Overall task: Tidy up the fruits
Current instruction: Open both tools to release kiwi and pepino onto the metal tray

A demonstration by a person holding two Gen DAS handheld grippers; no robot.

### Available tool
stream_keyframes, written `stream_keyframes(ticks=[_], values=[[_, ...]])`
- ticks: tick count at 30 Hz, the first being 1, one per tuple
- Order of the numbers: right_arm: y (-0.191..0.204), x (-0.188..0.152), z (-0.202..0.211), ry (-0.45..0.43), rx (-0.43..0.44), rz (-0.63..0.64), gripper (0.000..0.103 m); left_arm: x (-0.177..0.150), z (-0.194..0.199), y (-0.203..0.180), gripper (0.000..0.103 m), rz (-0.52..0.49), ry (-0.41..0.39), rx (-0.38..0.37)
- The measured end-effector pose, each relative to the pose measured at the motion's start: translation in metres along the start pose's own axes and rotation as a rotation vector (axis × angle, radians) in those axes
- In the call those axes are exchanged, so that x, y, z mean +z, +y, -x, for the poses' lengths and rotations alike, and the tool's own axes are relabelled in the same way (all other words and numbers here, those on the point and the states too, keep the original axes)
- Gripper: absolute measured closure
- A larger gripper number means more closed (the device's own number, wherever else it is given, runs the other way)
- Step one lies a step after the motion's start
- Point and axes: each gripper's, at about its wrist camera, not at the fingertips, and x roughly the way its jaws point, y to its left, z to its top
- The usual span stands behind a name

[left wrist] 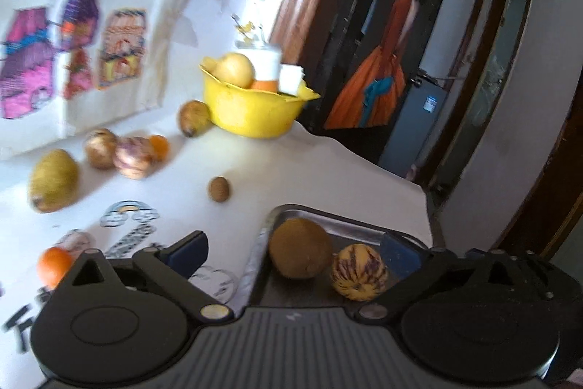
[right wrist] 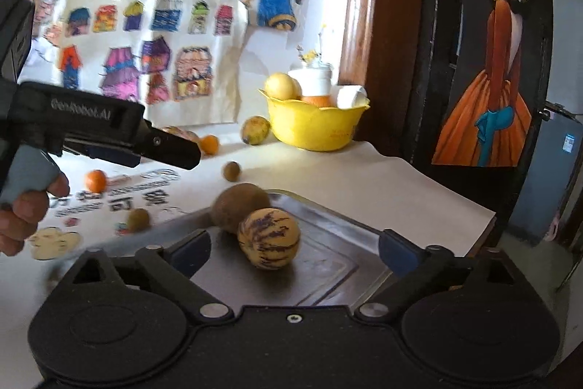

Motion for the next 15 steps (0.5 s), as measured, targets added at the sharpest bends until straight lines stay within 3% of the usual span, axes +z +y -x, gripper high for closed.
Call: stream_keyframes(ticks=[10,15], values=[[0.036,-0.001,0.049,0.007,0.017,0.008,0.001,-0.027,0.062,0.019,0.000,-0.001,-0.044,0.078],[0.052,-0.008,0.065,0.052,0.037,-0.023,0.001,-0.043,0.080,0.033,0.000,-0.018,-0.009,0.104]])
